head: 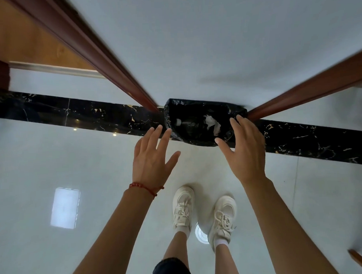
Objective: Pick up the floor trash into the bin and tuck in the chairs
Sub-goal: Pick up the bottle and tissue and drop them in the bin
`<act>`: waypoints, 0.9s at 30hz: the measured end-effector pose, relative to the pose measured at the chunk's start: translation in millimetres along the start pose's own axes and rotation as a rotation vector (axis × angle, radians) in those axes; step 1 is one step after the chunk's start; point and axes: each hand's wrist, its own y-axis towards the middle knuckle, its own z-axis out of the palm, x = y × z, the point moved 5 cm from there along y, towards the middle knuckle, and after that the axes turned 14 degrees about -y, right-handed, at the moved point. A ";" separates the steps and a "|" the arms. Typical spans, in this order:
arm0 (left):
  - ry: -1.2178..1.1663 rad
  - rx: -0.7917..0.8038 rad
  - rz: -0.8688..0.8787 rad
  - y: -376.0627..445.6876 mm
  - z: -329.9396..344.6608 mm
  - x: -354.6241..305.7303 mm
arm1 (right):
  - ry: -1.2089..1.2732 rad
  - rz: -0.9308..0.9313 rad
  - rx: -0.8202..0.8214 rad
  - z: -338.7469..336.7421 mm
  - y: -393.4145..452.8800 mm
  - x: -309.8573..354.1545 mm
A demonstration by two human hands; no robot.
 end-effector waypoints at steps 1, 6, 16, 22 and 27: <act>0.006 -0.004 0.006 -2.9 -8.5 -7.7 | -0.004 0.006 0.004 -12.1 -6.7 -2.9; 0.051 -0.007 0.025 -25.7 -56.5 -49.1 | -0.012 0.029 0.010 -81.0 -34.1 -11.2; 0.034 -0.034 0.029 -79.3 -165.9 -145.5 | -0.003 -0.010 -0.040 -233.9 -81.0 -6.9; 0.019 -0.051 0.030 -96.0 -217.0 -183.8 | 0.024 0.068 -0.058 -297.2 -98.8 -30.9; -0.004 -0.069 0.089 -101.5 -250.6 -223.3 | 0.022 0.126 -0.139 -352.9 -108.3 -45.7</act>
